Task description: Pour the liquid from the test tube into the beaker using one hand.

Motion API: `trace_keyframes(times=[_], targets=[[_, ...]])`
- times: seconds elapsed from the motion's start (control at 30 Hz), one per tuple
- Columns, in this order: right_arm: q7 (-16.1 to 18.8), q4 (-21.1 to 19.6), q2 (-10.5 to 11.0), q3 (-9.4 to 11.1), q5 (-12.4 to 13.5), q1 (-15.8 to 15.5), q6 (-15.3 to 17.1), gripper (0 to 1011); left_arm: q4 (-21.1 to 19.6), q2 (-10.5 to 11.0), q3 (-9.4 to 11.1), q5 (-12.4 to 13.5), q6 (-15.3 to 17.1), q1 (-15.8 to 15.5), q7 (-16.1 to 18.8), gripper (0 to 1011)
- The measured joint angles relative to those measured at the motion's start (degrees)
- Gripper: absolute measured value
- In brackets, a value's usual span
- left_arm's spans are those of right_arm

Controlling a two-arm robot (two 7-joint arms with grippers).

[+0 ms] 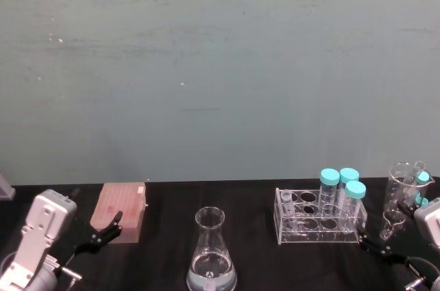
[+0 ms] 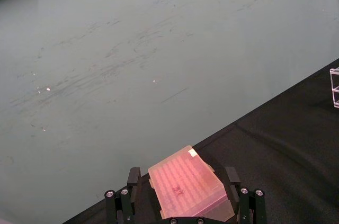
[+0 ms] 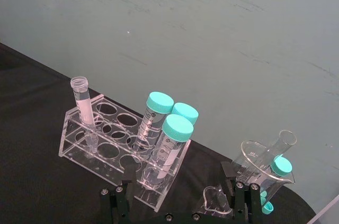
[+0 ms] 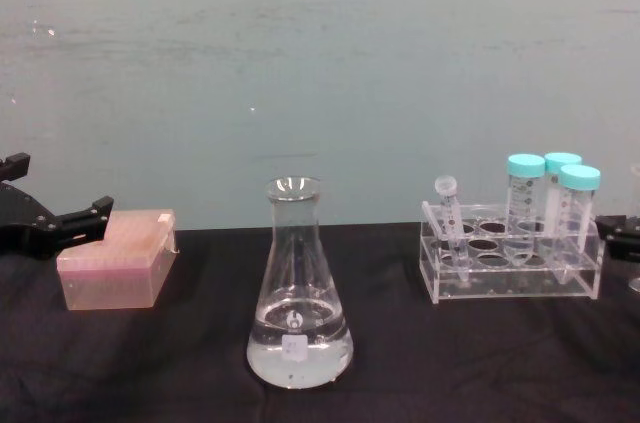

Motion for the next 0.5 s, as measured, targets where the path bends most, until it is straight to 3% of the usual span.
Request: trace_keyframes(times=[0.5], targets=[[0.00,0.00,0.00,0.00,0.00,0.00,0.00,1000,0.00,0.00,0.00,0.00,0.00,0.00,0.00,1000]])
